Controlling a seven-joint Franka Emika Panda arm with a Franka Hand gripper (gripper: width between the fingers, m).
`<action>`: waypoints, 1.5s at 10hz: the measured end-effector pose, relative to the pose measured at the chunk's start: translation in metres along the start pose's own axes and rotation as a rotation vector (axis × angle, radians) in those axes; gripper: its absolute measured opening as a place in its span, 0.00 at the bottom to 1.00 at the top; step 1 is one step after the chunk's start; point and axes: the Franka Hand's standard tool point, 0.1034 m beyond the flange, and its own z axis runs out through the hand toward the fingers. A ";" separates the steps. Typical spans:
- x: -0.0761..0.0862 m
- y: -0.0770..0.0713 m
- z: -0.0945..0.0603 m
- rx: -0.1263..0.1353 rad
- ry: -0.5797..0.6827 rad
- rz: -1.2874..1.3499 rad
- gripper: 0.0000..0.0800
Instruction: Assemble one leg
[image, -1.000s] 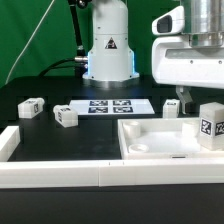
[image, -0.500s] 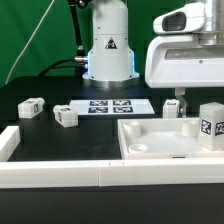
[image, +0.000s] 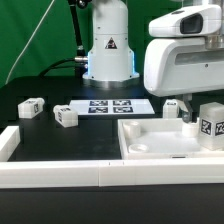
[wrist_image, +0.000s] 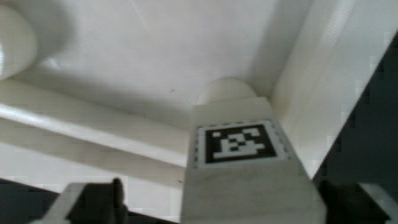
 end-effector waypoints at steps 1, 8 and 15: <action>0.000 0.000 0.000 0.000 0.000 -0.006 0.49; -0.001 -0.006 0.001 0.005 -0.002 0.251 0.36; -0.001 -0.007 0.003 0.010 -0.004 1.150 0.36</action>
Offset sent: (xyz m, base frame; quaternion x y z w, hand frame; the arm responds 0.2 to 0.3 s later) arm 0.0000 0.0000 0.0000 0.0000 0.0000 0.0000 1.0000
